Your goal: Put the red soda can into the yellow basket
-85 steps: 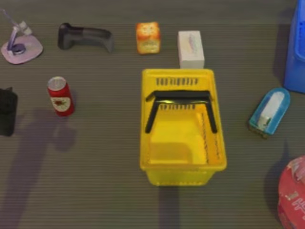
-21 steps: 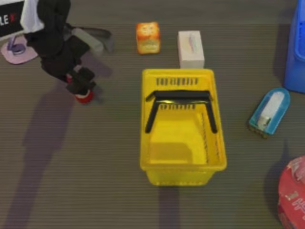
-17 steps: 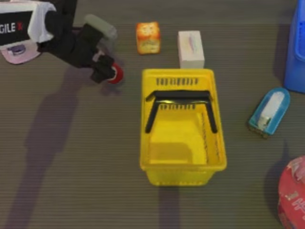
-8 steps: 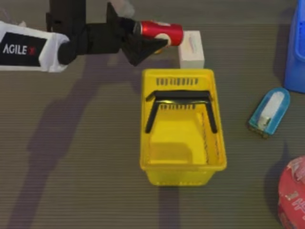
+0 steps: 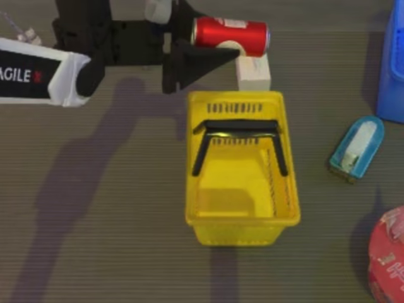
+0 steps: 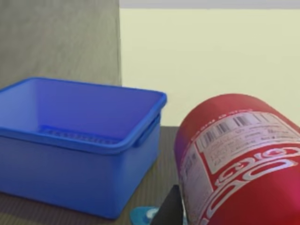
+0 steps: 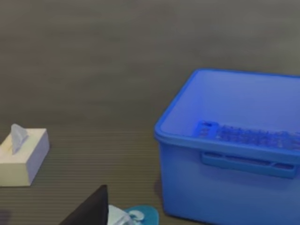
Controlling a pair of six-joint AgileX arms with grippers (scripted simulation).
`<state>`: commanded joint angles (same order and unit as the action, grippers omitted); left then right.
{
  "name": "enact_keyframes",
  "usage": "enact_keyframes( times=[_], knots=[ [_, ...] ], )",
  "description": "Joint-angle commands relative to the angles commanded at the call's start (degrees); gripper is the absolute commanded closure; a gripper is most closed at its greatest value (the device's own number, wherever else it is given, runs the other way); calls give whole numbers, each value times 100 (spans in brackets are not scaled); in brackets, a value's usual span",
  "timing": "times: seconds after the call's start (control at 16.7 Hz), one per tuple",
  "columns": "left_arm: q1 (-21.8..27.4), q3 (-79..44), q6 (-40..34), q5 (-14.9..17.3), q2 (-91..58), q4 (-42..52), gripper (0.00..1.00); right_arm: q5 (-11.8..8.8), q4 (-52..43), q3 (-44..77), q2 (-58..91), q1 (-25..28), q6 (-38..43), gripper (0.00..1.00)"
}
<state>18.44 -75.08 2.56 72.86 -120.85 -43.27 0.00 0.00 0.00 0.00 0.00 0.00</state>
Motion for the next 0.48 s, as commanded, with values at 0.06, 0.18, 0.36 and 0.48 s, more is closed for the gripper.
enact_keyframes(
  times=[0.06, 0.18, 0.36, 0.48],
  knots=[
    [1, 2, -2, 6, 3, -7, 100, 0, 0, 0, 0, 0, 0, 0],
    [1, 2, -2, 6, 3, -7, 100, 0, 0, 0, 0, 0, 0, 0],
    [-29, -16, 10, 1, -38, -16, 100, 0, 0, 0, 0, 0, 0, 0],
    [-34, 19, 5, 21, -236, -228, 100, 0, 0, 0, 0, 0, 0, 0]
  ],
)
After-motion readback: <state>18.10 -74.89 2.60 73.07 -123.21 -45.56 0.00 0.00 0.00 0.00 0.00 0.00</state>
